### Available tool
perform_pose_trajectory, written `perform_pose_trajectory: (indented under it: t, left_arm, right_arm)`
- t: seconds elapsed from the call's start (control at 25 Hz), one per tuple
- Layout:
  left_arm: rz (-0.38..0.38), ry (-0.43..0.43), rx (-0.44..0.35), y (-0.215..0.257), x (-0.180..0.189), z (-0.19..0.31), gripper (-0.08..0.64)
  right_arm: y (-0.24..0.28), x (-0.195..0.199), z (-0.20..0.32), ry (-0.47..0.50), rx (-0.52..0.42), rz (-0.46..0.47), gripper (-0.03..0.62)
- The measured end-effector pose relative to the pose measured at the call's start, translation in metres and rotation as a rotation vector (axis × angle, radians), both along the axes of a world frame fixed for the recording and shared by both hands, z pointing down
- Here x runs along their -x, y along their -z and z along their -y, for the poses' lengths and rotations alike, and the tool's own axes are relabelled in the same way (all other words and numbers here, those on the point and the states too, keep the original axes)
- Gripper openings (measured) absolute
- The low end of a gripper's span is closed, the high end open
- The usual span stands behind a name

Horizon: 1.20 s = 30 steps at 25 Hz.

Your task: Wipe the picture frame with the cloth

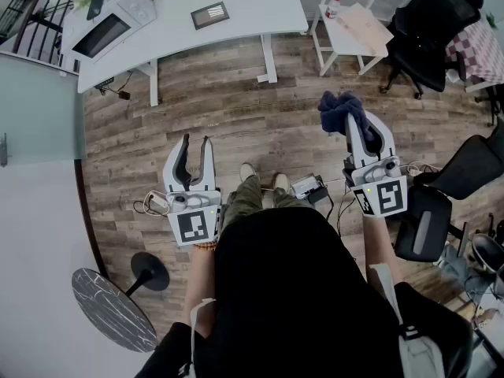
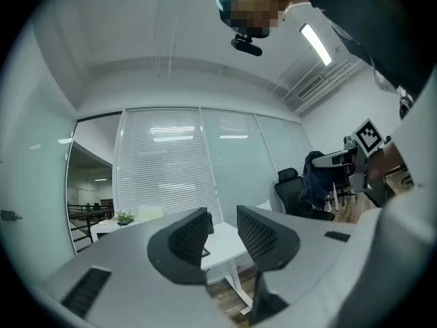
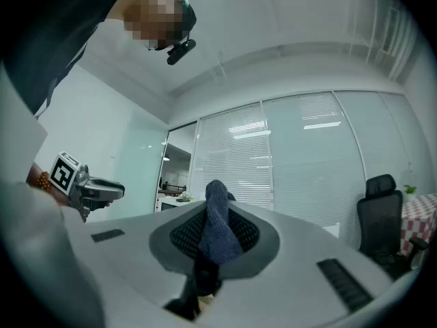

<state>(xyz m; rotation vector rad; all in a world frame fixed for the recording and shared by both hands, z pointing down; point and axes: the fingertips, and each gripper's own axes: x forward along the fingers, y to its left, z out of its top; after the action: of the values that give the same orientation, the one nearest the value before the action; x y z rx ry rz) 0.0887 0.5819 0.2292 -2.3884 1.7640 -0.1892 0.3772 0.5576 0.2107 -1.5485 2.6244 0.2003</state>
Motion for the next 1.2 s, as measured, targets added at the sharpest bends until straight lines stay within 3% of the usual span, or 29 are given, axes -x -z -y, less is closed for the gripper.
perform_pose_trajectory:
  t: [0.32, 0.52, 0.92, 1.12, 1.2]
  left_arm:
    - [0.021, 0.031, -0.043, 0.003, 0.015, 0.001, 0.137]
    - [-0.006, 0.026, 0.02, -0.018, 0.025, 0.021, 0.137]
    - [-0.065, -0.039, 0.026, -0.027, 0.1, 0.13, 0.138]
    - [-0.013, -0.108, 0.039, -0.036, 0.128, 0.189, 0.138]
    - [-0.04, -0.124, 0.045, -0.041, 0.133, 0.216, 0.14]
  right_arm:
    - [-0.005, 0.002, 0.008, 0.025, 0.002, 0.024, 0.023]
    - [-0.008, 0.012, 0.028, 0.029, 0.014, -0.011, 0.023]
    - [0.018, 0.085, 0.117, -0.025, -0.012, -0.096, 0.023]
    - [0.033, 0.113, 0.165, -0.029, -0.025, -0.125, 0.023]
    - [0.03, 0.123, 0.188, -0.024, -0.009, -0.126, 0.023]
